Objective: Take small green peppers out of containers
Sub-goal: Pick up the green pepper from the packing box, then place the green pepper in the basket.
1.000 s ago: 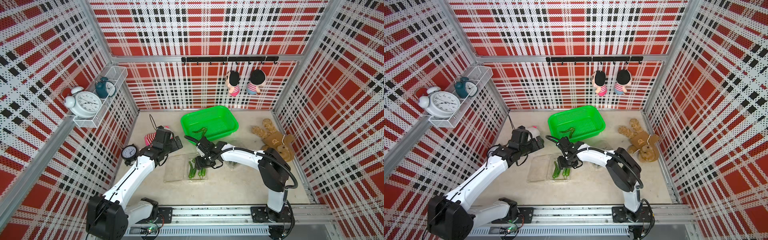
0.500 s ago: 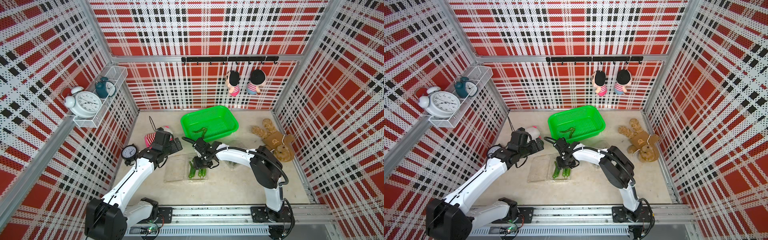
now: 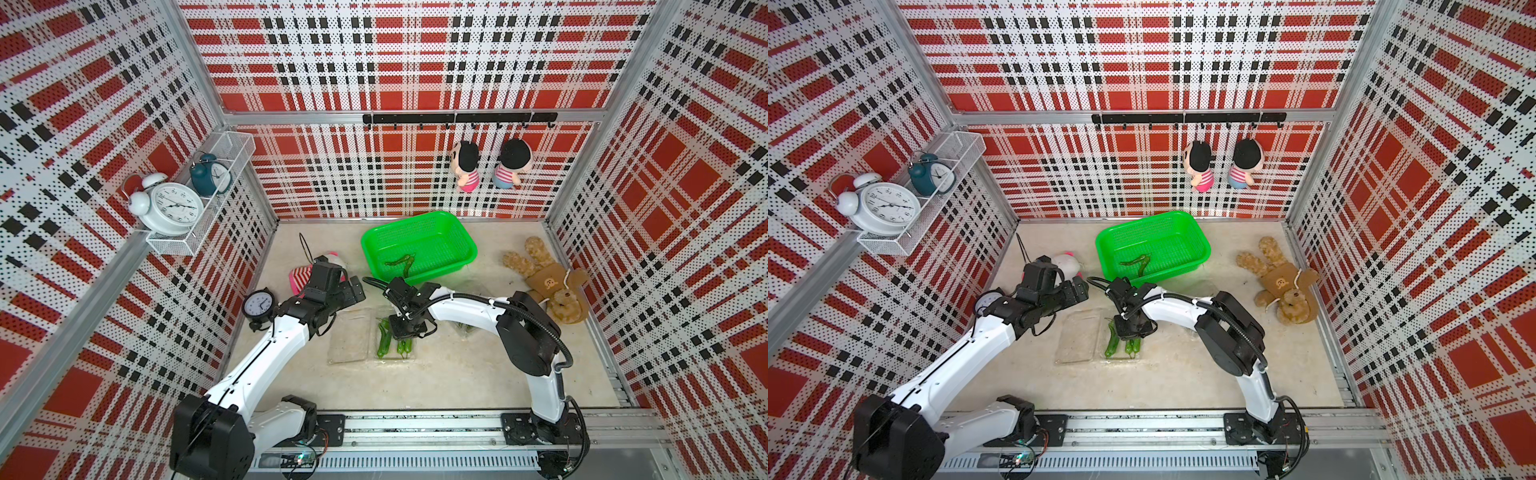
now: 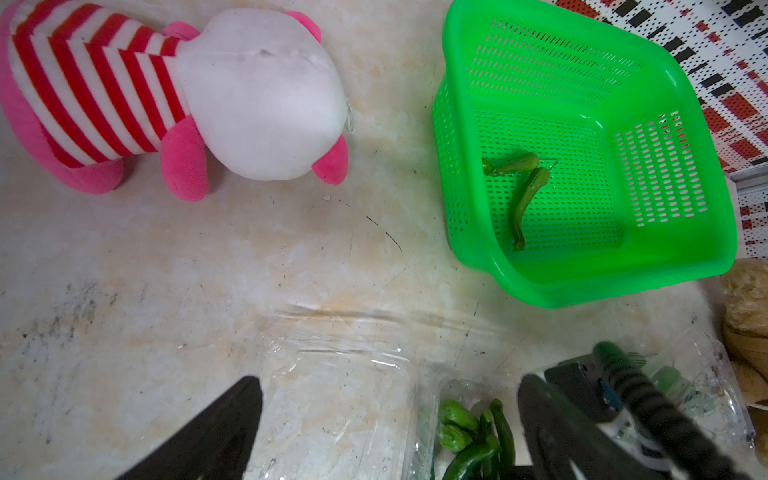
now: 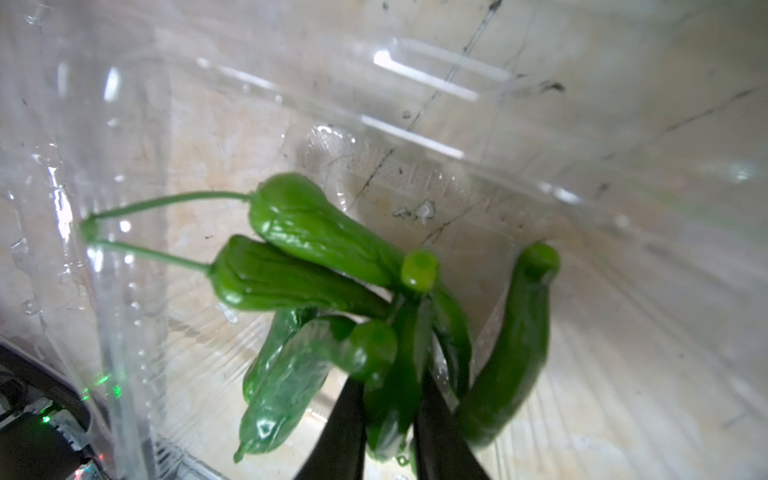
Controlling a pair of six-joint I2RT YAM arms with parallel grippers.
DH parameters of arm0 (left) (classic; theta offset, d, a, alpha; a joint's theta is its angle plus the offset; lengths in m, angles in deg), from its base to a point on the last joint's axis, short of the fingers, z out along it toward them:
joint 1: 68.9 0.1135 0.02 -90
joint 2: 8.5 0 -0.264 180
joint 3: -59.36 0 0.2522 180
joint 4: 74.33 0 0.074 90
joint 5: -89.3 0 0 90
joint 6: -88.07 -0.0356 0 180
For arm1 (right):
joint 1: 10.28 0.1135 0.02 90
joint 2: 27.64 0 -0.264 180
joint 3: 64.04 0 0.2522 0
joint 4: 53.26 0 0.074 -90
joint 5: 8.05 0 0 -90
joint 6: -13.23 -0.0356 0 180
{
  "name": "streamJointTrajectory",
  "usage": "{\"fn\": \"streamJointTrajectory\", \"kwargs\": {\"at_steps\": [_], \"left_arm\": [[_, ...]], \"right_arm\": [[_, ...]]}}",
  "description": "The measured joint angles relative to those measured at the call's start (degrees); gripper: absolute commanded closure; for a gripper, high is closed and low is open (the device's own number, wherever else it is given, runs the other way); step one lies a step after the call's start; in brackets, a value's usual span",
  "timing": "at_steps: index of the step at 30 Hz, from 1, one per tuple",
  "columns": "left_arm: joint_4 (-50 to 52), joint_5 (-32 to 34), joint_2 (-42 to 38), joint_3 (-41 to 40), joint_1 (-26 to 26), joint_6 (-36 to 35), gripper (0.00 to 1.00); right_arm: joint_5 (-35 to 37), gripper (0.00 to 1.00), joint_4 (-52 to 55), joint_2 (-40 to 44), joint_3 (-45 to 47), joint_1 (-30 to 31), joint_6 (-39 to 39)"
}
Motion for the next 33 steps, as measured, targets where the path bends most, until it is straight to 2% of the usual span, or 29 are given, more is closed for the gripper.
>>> {"fn": "streamJointTrajectory", "kwargs": {"at_steps": [9,17,21,24,28,33], "left_arm": [[-0.87,-0.24,0.94,0.00,0.00,-0.02,0.02],[-1.55,-0.44,2.93,0.07,0.00,-0.02,0.02],[-1.75,-0.61,3.61,0.17,0.00,-0.04,0.02],[-1.77,-0.81,3.69,0.24,0.00,-0.04,0.02],[-1.75,-0.81,3.69,0.57,0.00,-0.02,0.01],[-1.73,-0.83,3.61,1.31,0.00,-0.02,0.02]], "right_arm": [[-0.20,0.78,2.67,9.29,-3.37,0.00,0.39],[0.02,0.78,5.07,10.25,-23.39,-1.36,3.08],[0.24,0.78,4.15,7.08,-36.24,-5.66,5.68],[0.00,0.78,1.42,3.19,-41.92,-11.08,7.10],[0.02,0.79,-3.39,-3.67,-42.82,-17.29,7.76],[0.70,0.80,-6.88,-13.27,-40.81,-21.86,8.31]]}}
